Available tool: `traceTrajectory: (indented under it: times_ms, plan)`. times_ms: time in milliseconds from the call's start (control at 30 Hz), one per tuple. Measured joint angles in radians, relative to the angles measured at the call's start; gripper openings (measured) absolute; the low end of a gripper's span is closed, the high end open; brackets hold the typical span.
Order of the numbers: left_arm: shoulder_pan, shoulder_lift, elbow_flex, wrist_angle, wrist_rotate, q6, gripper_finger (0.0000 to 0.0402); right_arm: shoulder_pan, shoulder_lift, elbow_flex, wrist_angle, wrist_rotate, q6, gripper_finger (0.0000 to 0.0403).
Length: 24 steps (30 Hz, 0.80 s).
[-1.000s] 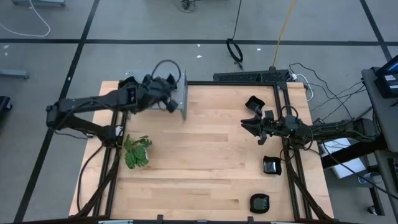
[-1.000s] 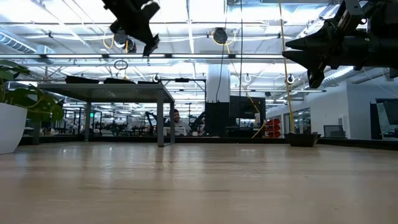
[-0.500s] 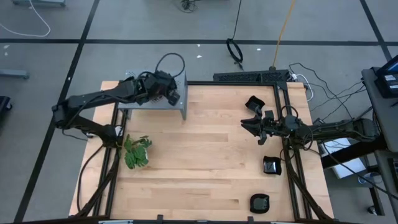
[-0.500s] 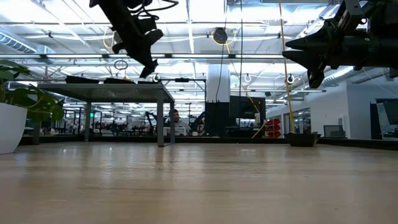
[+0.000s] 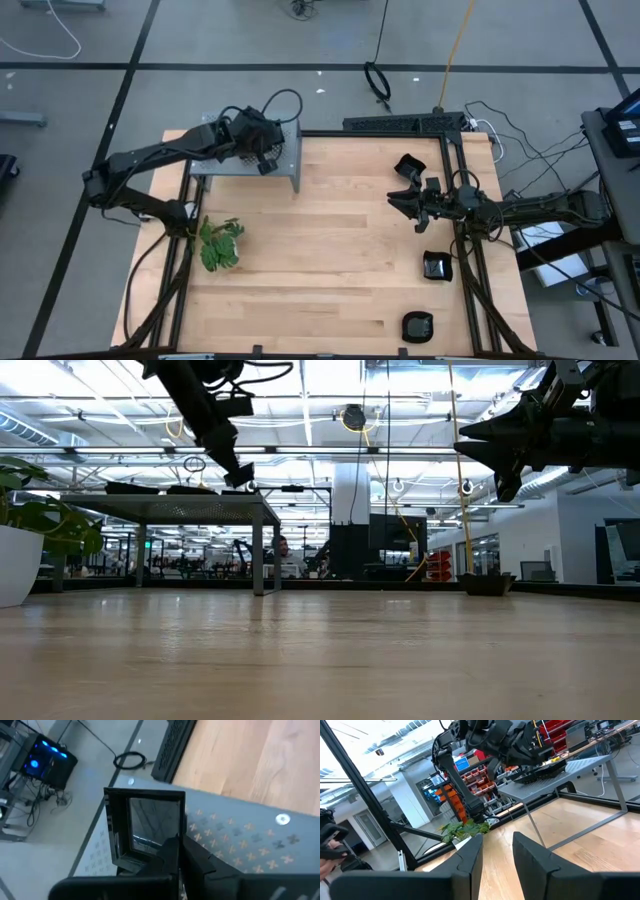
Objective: Pick & Place Mini shaped plates
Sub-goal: Stack the square plate on top of the square plate on the shelf, then move the distorted square plate to the center of the table
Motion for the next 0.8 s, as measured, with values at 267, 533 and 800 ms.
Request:
traceTrajectory:
  times_ms: [267, 533, 800]
  plan:
    - [0.025, 0.009, 0.000, -0.011, 0.000, -0.017, 0.0018, 0.000, 0.000, 0.000, 0.000, 0.000, 0.000, 0.0093]
    - [0.025, 0.008, -0.001, -0.013, -0.024, -0.076, 0.0032, 0.000, 0.000, 0.000, 0.000, 0.000, 0.000, 0.0093]
    - [0.021, 0.008, -0.001, -0.031, -0.028, -0.075, 0.0089, 0.000, 0.000, 0.000, 0.000, 0.000, 0.000, 0.0093]
